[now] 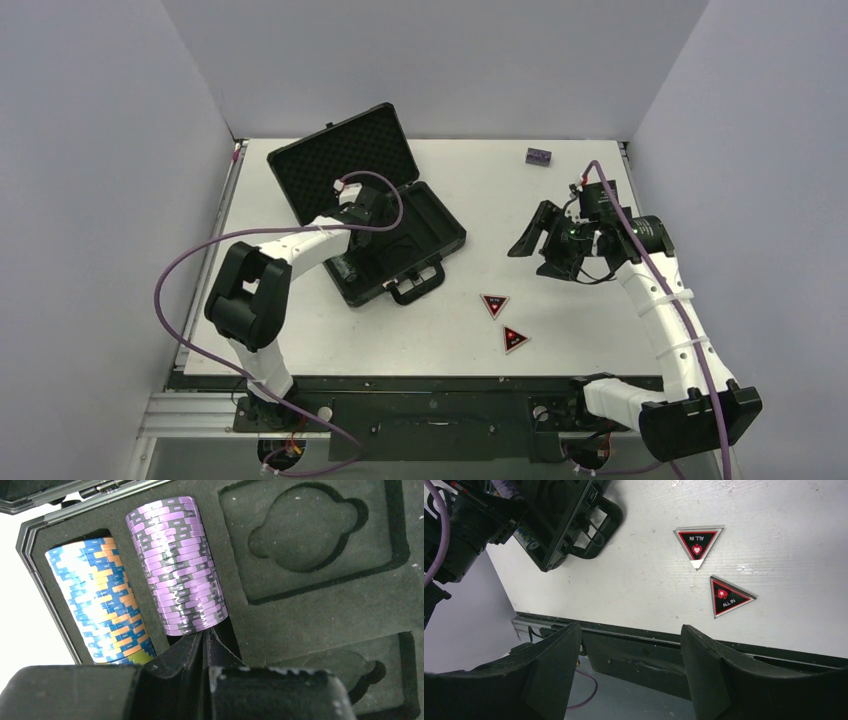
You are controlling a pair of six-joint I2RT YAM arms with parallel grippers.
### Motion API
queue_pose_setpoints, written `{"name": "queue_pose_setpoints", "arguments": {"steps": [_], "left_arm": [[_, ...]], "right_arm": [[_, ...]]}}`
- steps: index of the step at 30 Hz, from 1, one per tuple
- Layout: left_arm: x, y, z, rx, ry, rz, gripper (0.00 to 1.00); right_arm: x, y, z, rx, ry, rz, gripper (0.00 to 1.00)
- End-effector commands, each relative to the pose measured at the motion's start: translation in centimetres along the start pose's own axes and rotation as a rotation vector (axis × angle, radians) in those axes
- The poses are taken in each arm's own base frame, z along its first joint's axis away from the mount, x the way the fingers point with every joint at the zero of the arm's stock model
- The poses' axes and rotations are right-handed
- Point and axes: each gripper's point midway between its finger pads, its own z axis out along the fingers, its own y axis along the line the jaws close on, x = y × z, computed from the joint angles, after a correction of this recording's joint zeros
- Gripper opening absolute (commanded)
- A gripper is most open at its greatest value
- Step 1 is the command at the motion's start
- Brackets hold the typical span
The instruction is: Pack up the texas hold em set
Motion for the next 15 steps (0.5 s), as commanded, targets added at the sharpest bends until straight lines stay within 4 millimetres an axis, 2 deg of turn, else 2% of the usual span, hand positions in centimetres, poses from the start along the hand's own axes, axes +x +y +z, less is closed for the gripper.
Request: {"name": "queue_pose_setpoints", "arguments": {"steps": [1,8,15], "left_arm": [[-4.3,-0.5,0.3,-0.007,-0.112,-0.044,0.0],[-5.2,-0.4,0.0,0.002,-0.13,-0.05,0.0],[-5.7,0.5,-2.6,0.046,-0.165,-0.02,0.01]], "right_arm": [[-1.8,1.0,-0.5,-0.01,-0.057,-0.007,0.68],[-2.5,1.0,-0.5,0.002,-0.064,-0.017,0.68],[-3.1,1.1,-0.4,0.017,-0.067,-0.023,0.69]]}}
